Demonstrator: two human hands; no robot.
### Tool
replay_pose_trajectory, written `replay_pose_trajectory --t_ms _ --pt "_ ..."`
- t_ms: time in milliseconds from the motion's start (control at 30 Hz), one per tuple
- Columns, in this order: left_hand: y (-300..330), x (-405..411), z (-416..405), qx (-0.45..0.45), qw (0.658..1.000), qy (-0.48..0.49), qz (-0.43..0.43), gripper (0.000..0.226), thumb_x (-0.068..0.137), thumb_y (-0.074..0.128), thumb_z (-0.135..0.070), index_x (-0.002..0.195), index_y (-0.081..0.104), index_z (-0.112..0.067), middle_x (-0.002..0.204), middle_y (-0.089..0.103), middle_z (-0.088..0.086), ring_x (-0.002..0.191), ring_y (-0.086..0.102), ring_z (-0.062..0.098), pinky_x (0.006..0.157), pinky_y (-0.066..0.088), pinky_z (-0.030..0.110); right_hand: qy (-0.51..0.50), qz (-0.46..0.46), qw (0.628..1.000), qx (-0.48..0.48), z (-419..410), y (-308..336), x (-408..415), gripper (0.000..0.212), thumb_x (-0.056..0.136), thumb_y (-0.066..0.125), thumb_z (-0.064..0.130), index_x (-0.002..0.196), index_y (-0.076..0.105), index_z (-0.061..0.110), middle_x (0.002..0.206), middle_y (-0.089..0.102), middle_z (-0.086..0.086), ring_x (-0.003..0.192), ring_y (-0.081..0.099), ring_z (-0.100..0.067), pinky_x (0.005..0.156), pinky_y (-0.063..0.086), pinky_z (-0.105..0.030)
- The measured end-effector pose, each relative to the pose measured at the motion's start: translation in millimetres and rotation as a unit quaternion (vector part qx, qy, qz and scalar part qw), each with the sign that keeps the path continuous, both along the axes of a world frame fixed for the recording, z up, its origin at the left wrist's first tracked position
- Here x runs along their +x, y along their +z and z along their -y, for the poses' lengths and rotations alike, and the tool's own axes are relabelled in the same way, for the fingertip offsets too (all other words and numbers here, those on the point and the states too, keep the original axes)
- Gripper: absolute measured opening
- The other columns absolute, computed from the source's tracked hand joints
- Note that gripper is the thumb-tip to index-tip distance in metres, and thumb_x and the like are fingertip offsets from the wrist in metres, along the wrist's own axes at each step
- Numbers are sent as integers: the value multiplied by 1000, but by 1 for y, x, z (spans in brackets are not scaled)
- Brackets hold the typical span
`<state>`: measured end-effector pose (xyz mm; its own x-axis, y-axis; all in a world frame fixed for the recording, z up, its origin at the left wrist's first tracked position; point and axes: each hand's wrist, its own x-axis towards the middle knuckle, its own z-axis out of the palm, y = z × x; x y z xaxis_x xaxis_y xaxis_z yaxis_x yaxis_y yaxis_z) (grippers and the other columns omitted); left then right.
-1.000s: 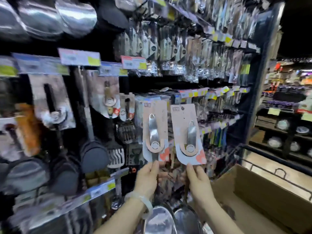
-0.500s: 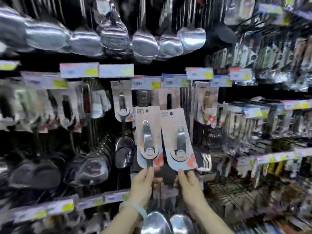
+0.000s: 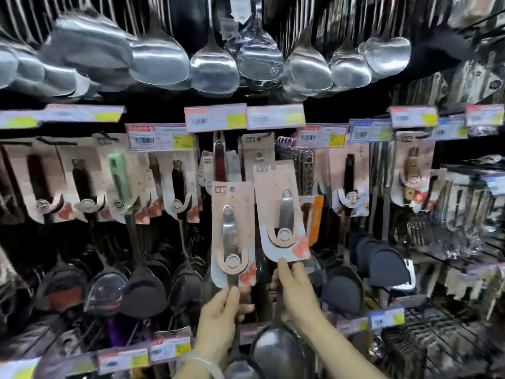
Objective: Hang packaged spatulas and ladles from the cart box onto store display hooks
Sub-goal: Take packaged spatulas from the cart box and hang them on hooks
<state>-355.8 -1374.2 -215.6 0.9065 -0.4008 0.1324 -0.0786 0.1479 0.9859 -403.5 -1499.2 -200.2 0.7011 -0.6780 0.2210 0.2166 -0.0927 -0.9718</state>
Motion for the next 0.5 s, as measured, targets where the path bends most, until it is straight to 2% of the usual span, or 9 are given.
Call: replay_pose_trajectory --t_ms 67,133,200,333,500 --pt "-2 7 -2 -2 1000 -3 3 26 95 45 -16 88 70 -12 57 70 0 54 63 2 53 47 13 -10 0 1000 -26 2 10 9 16 97 42 32 90 45 17 84 49 8 87 49 -15 89 41 -36" --pt "-3 10 -2 -13 1000 -7 -8 26 94 46 -16 87 70 -11 55 69 0 58 62 9 57 47 18 -31 7 998 -47 6 23 13 22 97 42 31 82 46 15 76 50 4 79 51 -16 83 44 -37" --pt "-3 11 0 -20 1000 -17 -14 26 94 46 -14 86 70 -10 55 69 0 57 62 8 55 46 17 -45 31 997 -56 10 36 17 27 97 41 27 75 45 12 68 49 1 66 49 -15 70 43 -29" --pt "0 12 6 -24 999 -20 -10 26 94 45 -12 86 69 -9 54 67 2 51 61 0 48 44 10 -43 40 996 -72 20 57 24 26 99 39 26 82 46 7 66 48 0 59 47 -10 57 42 -15" --pt "7 14 12 -27 1000 -15 -4 25 94 46 -12 85 69 -11 53 67 4 49 57 3 51 45 11 -22 13 997 -71 27 68 35 25 98 38 31 82 47 14 71 51 0 67 48 -15 71 43 -32"
